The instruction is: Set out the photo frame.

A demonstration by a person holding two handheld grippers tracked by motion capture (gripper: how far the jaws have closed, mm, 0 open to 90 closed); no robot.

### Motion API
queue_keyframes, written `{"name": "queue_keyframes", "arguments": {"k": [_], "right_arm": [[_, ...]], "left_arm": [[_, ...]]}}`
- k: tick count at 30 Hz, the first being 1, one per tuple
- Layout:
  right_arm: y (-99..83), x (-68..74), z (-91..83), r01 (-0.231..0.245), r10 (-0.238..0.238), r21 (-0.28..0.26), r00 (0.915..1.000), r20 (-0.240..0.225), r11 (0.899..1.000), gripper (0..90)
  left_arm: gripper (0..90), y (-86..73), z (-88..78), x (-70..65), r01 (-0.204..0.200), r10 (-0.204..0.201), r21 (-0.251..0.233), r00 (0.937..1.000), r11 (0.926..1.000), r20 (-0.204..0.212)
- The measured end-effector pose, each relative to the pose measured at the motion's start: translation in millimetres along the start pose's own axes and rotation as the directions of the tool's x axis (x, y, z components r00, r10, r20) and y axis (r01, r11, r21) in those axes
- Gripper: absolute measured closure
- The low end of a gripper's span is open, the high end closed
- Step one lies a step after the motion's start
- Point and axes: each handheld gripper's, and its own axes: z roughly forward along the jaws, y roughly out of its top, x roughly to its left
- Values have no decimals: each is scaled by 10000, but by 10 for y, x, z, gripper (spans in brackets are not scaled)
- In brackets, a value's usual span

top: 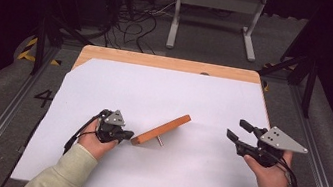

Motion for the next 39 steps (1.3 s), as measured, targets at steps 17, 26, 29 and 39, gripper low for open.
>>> {"name": "queue_keyframes", "arguments": {"k": [17, 26, 29, 39], "right_arm": [[-5, 2, 10, -45, 45, 28, 10000, -36, 10000, 423], [-1, 3, 8, -20, 20, 27, 10000, -27, 10000, 423], [-1, 7, 12, -41, 42, 28, 10000, -42, 10000, 423], [6, 18, 17, -1, 1, 75, 10000, -75, 10000, 427]], "left_arm": [[900, 58, 64, -165, -317, 272, 340, 9916, 9989, 1261], [900, 137, 124, -349, -737, 621, 484, 9761, 9961, 2082], [900, 173, 162, -436, -862, 706, 518, 9656, 9949, 2502], [900, 231, 238, -590, -1150, 968, 451, 9508, 9923, 2944]]}}
